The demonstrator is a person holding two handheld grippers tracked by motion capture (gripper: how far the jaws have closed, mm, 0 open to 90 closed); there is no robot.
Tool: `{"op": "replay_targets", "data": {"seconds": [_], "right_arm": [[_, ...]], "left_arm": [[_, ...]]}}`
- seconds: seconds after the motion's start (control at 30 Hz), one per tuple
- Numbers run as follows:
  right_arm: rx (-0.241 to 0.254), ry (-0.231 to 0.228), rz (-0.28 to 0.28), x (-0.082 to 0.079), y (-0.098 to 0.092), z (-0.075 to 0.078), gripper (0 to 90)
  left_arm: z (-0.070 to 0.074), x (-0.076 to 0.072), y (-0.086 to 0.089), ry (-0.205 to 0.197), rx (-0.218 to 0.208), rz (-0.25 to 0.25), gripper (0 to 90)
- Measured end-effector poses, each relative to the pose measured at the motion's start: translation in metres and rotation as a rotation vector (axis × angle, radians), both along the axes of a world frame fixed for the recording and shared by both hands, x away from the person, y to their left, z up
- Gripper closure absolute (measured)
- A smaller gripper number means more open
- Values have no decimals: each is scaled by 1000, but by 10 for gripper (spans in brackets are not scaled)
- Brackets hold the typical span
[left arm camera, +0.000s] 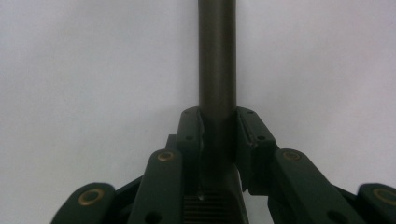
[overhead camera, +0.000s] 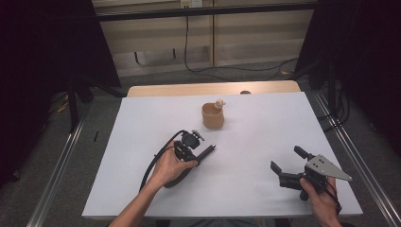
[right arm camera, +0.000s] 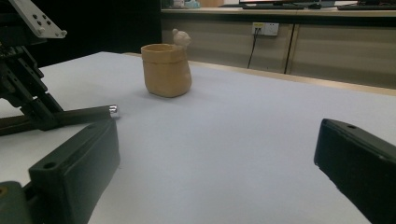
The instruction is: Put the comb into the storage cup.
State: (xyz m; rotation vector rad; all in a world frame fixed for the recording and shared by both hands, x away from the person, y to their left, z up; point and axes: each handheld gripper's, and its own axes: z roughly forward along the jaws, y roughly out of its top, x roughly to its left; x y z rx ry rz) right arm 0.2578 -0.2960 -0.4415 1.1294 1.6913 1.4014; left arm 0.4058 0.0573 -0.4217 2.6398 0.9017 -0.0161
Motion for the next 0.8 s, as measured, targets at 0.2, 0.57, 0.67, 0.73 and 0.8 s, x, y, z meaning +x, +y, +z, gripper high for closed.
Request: {"op": "replay_targets", "data": {"seconds": [0.2, 0.57, 0.67, 0.73, 0.8], "right_arm": [[0, -1, 1, 0, 0, 0, 0], [1, -2, 1, 0, 0, 0, 0], [3, -1, 1, 0, 0, 0, 0], [4, 0, 0, 0, 0, 0, 0], [2, -2, 2, -1, 0, 1, 0]], "left_arm": [[1, 2, 3, 13, -19, 22, 730], [16, 1, 15, -24, -106, 26, 730], [21, 0, 18, -49, -137, 29, 730], [26, -2, 20, -62, -164, 25, 730], [29, -2, 23, -68, -199, 24, 731]]}}
